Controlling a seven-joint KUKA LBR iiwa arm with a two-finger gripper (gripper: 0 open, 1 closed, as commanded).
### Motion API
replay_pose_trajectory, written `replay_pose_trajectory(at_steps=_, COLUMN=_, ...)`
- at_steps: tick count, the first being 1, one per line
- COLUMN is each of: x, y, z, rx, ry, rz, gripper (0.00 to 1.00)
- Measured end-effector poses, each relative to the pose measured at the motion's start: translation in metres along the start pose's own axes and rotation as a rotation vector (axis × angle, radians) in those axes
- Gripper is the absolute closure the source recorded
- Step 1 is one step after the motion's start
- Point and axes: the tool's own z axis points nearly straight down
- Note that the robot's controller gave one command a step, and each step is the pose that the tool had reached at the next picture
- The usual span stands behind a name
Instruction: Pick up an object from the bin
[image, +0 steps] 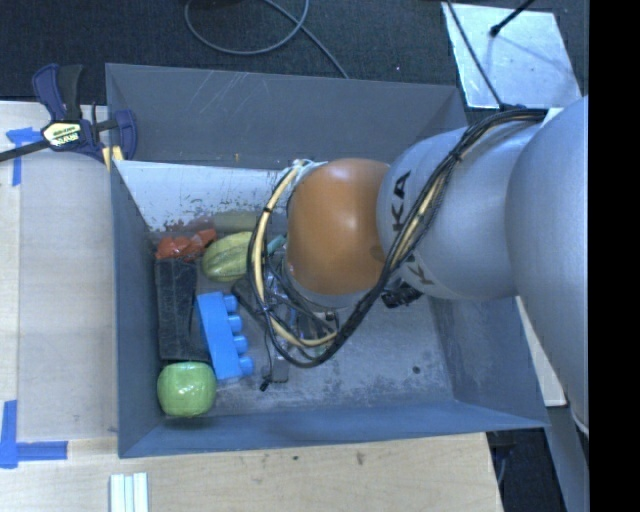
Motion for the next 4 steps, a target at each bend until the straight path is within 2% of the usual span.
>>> replay_pose_trajectory(at_steps=1, x=-0.002, y=-0.001, z=-0.005, rx=-0.001, ry=-0.008, rz=0.003, gripper=0.00)
replay_pose_trajectory(at_steps=2, x=-0.045, y=-0.052, z=0.048, rx=-0.002, ry=-0.010, rz=-0.085, gripper=0.00)
replay_pose_trajectory(at_steps=3, x=-0.044, y=-0.063, z=0.014, rx=-0.002, ry=-0.006, rz=0.121, gripper=0.00)
replay_pose_trajectory(at_steps=4, x=-0.042, y=-0.057, z=0.000, rx=-0.003, ry=-0.012, rz=0.131, gripper=0.00)
